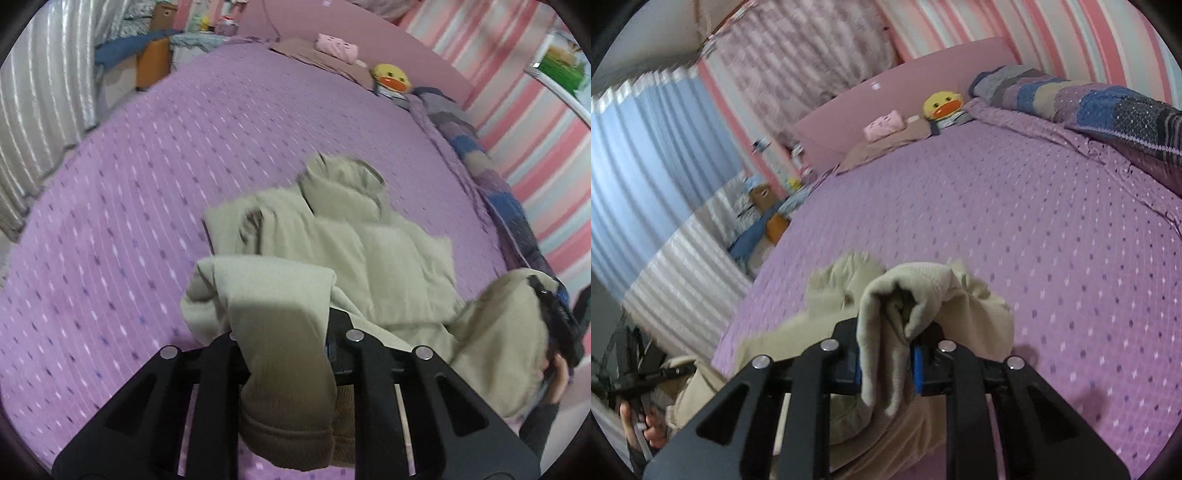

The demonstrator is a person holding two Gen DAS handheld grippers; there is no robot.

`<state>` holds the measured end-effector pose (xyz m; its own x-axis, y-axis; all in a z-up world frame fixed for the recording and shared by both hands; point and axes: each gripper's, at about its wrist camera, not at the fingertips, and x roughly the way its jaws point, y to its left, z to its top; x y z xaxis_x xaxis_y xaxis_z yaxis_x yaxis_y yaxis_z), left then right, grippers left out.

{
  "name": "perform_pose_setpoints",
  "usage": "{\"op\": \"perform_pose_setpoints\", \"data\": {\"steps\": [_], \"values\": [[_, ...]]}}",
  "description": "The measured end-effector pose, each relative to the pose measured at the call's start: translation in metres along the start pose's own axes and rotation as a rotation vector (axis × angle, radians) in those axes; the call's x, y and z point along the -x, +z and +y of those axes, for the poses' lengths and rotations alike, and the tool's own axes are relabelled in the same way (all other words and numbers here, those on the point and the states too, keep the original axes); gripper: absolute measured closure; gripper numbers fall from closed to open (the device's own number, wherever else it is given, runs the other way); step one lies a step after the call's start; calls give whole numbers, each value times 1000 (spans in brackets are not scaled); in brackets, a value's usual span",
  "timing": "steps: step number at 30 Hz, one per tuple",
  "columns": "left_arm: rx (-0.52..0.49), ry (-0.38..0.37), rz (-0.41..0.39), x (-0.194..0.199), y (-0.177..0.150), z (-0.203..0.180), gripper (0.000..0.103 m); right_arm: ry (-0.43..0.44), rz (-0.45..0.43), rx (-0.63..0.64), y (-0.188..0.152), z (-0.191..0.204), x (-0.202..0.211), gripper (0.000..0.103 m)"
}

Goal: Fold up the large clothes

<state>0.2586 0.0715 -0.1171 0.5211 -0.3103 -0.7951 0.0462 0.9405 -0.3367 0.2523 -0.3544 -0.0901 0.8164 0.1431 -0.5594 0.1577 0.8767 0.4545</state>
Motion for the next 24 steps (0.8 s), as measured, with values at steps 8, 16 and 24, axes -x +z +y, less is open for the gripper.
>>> {"op": "perform_pose_setpoints", "data": {"steps": [8,16,24], "values": [[109,56,4,-45,104,7,85,-161,-34,-70,90,-8,-91,84],[174,198,152,-168,139,44,83,-357,181,-46,91,-40,-229,84],[116,260,200,-197,133,44,82,-369,255,-1,62,-55,-257,82]]}}
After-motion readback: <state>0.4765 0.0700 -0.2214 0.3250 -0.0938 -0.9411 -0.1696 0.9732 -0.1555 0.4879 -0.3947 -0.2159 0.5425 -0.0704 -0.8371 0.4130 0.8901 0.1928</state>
